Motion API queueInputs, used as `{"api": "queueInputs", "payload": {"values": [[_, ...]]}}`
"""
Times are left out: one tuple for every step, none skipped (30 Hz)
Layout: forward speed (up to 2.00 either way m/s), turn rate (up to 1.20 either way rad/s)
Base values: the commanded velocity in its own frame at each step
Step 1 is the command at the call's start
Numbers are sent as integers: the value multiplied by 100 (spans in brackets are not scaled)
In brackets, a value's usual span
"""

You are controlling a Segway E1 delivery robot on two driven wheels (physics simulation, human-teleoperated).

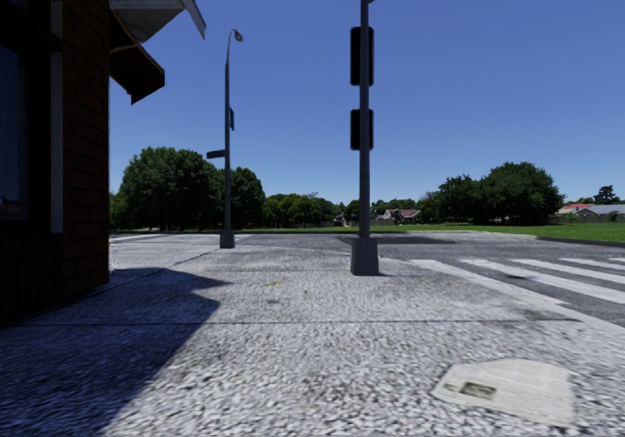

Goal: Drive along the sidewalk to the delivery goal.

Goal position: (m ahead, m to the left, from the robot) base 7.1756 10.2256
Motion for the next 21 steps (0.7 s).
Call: {"api": "queueInputs", "payload": {"values": [[200, 0], [200, 0], [200, 0], [200, 0], [200, 0], [200, 0], [200, 0], [200, 0], [200, 0], [200, 0], [200, 0], [200, 0], [200, 0], [200, 0], [200, 0], [200, 0], [200, 0], [200, 0], [200, 0], [190, 0], [190, 0]]}}
